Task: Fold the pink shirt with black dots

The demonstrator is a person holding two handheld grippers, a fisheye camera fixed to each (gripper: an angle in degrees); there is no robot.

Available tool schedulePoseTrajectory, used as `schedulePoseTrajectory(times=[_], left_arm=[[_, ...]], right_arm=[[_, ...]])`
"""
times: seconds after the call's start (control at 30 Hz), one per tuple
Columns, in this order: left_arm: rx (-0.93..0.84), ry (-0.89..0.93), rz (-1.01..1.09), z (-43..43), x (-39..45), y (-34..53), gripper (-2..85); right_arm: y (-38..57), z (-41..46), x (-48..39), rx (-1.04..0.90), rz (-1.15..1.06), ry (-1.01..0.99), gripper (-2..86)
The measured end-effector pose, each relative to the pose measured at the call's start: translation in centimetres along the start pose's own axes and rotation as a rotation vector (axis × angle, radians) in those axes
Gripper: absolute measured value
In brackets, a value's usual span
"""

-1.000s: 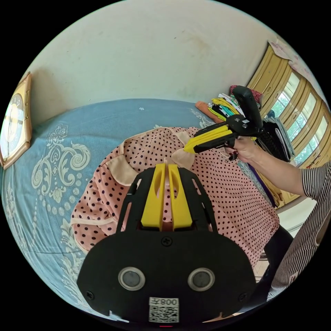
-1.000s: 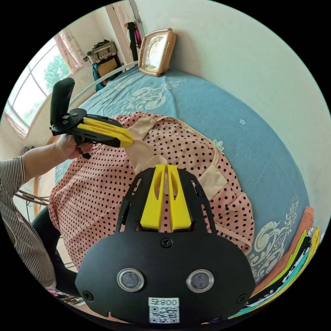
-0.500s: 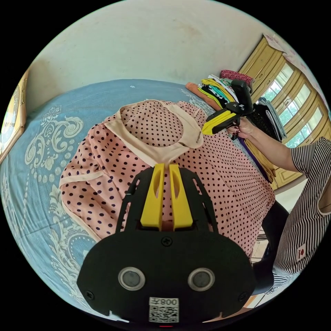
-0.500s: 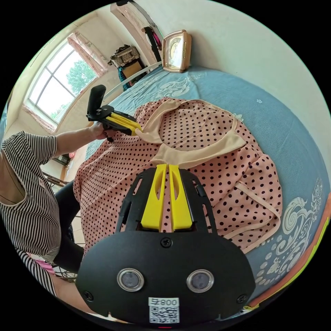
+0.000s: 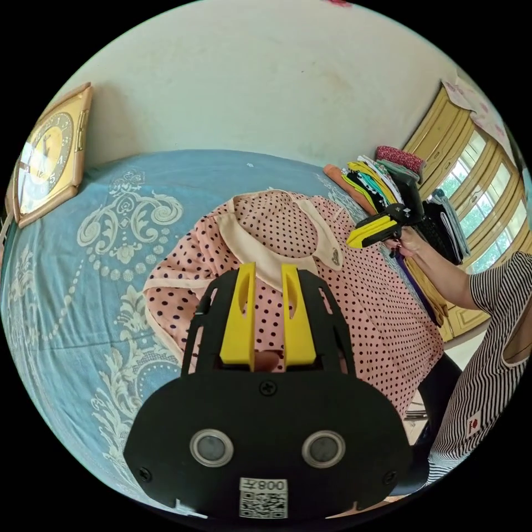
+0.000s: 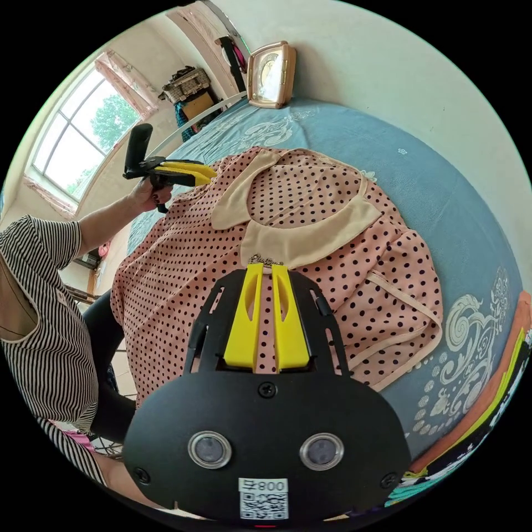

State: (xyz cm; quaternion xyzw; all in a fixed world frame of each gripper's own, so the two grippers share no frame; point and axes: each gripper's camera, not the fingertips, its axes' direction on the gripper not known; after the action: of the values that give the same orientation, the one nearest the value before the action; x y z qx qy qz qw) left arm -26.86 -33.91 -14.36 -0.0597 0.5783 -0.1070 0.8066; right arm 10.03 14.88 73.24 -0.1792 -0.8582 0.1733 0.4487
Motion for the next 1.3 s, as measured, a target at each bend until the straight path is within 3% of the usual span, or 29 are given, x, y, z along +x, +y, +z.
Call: schedulePoseTrajectory(times=[0.13, 0.27, 0.5, 0.83, 0.9, 1.0, 1.3], left_arm=[[0.016, -0.148, -0.071, -1.2, -2.9, -2.2, 9.1], [-0.063, -0.198, -0.180, -0.1, -6.8, -3.8, 8.4], [-0.089, -0.164, -0.223, 0.7, -7.0, -4.9, 1.4], [0.042, -0.155, -0.141, -3.8, -4.9, -8.0, 3.5], [-0.076, -0.126, -0.117, -2.4, -4.9, -8.2, 6.3], [-0.195, -0.144, -0.138, -0.5, -5.0, -7.6, 3.5], [-0.035, -0.157, -0.194, -3.9, -3.8, -9.1, 2.6]], right_arm=[[-0.3, -3.3, 2.2, 0.091, 0.135, 0.183, 5.5], [-2.5, -5.4, 5.0, 0.147, 0.246, 0.241, 7.7], [-6.6, -2.1, 7.0, -0.036, 0.347, 0.371, 2.6], [-6.7, -6.2, 6.3, 0.023, 0.349, 0.367, 0.0], [-6.7, -6.6, 6.2, 0.030, 0.357, 0.348, 0.0], [-6.7, -7.1, 5.8, 0.035, 0.363, 0.342, 0.0], [-5.7, -10.6, 5.6, 0.101, 0.423, 0.349, 0.2]])
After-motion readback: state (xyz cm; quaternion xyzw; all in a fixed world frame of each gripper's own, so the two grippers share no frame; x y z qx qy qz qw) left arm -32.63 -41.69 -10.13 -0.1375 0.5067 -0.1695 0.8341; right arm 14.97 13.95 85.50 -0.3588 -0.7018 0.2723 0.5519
